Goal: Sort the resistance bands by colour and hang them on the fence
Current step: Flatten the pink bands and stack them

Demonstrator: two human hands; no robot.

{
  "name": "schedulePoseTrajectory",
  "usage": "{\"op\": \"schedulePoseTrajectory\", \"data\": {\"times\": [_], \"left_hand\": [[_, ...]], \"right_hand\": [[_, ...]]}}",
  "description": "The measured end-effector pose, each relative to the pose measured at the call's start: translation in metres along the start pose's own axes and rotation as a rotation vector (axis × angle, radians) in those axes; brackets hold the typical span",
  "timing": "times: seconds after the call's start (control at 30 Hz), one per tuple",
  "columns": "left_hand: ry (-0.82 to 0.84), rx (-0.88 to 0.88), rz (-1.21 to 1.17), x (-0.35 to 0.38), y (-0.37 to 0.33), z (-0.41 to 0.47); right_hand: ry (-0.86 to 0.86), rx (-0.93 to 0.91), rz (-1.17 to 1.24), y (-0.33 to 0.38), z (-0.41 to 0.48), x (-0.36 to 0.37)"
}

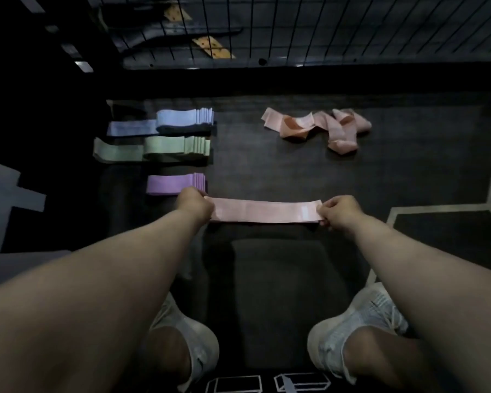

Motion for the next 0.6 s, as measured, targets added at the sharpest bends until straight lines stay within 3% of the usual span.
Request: {"op": "schedulePoseTrajectory", "data": {"times": [0.43, 0.6], "left_hand": [[-0.048, -0.028, -0.022, 0.033, 0.024, 0.021], [-0.011, -0.006, 0.104, 0.041, 0.030, 0.029]], "right_hand": [[-0.101, -0.014, -0.194, -0.008, 0.038, 0.025], [-0.118, 0.006, -0.253, -0.011, 0.042, 0.032]]}}
Point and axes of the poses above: each hand's wrist, its own z-axis towards the middle knuckle, its own x-axis out of the palm, y = z × x, the point moved 10 cm from there along z, towards the middle knuckle, and after that the axes turned 14 degrees about -z, right-handed, at the moved point
